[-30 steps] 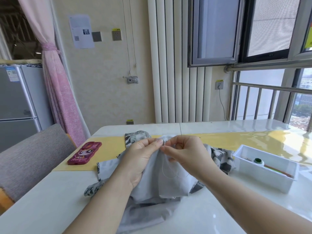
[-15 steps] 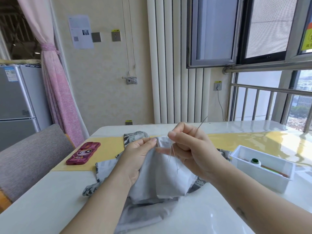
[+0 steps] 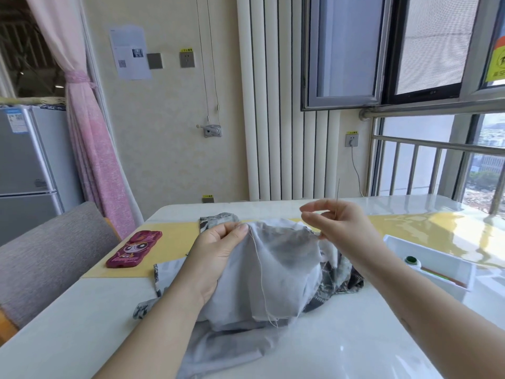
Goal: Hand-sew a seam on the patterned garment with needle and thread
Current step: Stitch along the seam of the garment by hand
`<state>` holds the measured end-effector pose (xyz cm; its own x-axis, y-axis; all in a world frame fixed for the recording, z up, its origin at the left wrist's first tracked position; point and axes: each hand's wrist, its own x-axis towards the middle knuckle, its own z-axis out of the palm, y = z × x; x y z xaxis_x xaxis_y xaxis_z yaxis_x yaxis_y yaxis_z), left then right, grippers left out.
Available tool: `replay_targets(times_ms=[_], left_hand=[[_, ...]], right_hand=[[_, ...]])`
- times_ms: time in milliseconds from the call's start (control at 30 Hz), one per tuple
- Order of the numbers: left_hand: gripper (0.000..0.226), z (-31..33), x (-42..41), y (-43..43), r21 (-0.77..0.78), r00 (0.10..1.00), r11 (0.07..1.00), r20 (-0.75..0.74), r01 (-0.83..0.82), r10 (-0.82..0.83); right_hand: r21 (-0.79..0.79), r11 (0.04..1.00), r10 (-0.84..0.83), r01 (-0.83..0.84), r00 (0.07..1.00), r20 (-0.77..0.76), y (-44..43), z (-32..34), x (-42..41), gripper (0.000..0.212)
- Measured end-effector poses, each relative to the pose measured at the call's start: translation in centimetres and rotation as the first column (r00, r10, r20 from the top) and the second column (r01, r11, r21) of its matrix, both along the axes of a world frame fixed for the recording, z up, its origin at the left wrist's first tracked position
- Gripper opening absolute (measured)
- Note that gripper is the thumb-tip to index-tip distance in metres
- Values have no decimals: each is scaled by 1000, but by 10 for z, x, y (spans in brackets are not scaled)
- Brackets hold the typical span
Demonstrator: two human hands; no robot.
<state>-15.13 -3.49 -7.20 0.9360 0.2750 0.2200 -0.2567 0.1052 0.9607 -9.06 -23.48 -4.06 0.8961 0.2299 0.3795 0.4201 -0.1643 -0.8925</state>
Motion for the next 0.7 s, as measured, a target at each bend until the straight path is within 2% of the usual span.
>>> replay_targets(times_ms=[67,200,300,433,567,700], left_hand=[[16,0,0,0,-3,1000,1000,17,9,-9],[13,0,1,-1,-11,999,1000,38,3,-3],[9,1,1,2,1,999,1000,41,-7,6],[11,2,0,5,30,998,999,54,-27,26],[13,1,3,10,293,995,951,39,-101,94],[12,0,4,10,363,997,930,-23,-57,70]], right_hand=[[-58,998,17,-17,1000,-10,-4,-3,4,4],[-168,978,113,-120,992,-51,-8,-5,5,18],[-232,960,149,-155,988,-40,-8,-8,9,18],[-169,972,162,-164,986,-27,-10,-9,20,18],[40,975,220,-218,973,-74,-12,-10,30,17],[24,989,150,-148,985,-81,-13,-15,33,13]])
